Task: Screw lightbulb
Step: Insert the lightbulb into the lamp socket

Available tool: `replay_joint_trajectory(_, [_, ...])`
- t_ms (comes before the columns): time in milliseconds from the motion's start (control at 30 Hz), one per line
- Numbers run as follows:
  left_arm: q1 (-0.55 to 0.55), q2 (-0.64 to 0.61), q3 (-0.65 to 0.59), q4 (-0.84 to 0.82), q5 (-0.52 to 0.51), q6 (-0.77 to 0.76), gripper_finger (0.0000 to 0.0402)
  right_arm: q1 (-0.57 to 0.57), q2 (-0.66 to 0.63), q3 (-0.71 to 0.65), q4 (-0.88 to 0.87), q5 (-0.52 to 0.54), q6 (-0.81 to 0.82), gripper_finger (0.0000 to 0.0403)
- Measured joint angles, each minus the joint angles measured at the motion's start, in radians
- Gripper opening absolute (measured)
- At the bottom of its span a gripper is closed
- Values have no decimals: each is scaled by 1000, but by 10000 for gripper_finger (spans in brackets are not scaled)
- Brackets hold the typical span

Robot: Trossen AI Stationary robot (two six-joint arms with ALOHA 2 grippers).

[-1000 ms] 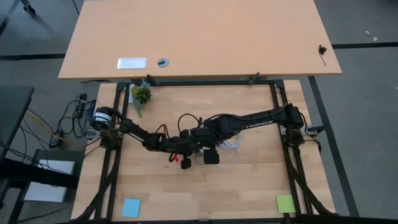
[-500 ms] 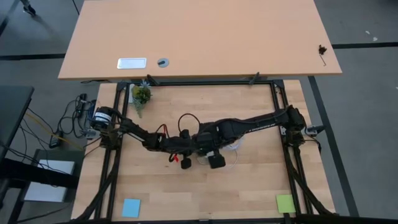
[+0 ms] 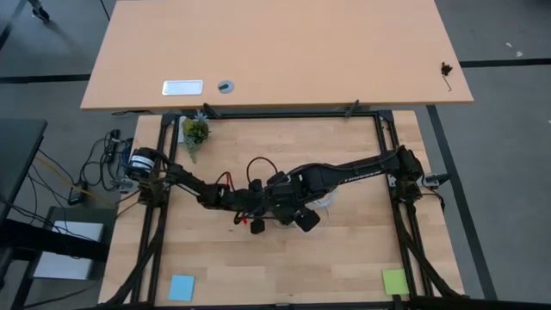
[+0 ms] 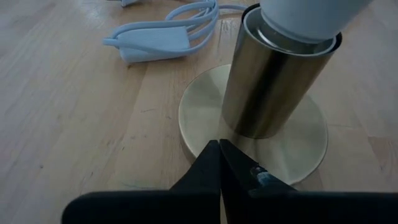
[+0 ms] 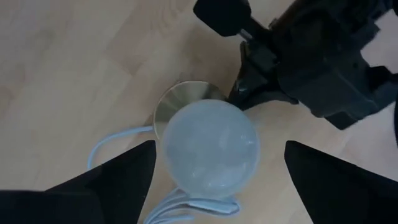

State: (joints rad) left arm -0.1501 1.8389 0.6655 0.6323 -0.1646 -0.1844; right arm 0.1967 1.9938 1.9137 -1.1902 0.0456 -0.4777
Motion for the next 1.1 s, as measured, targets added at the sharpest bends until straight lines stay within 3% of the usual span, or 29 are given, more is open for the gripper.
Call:
replay_joint_trajectory(367, [0, 0, 0, -1, 0, 1, 0, 0, 2, -63, 44, -9, 18, 344])
replay_joint_trajectory(567, [0, 0, 0, -1, 0, 1, 0, -7, 2, -63, 47, 0, 105, 312])
replay_joint_trajectory(833, [0, 0, 0, -1, 0, 0, 0, -14, 1, -63, 46, 7, 373, 268])
replay_joint_trajectory(1100, [0, 0, 0, 0, 0, -3, 0, -14, 0, -68, 46, 18, 764, 287])
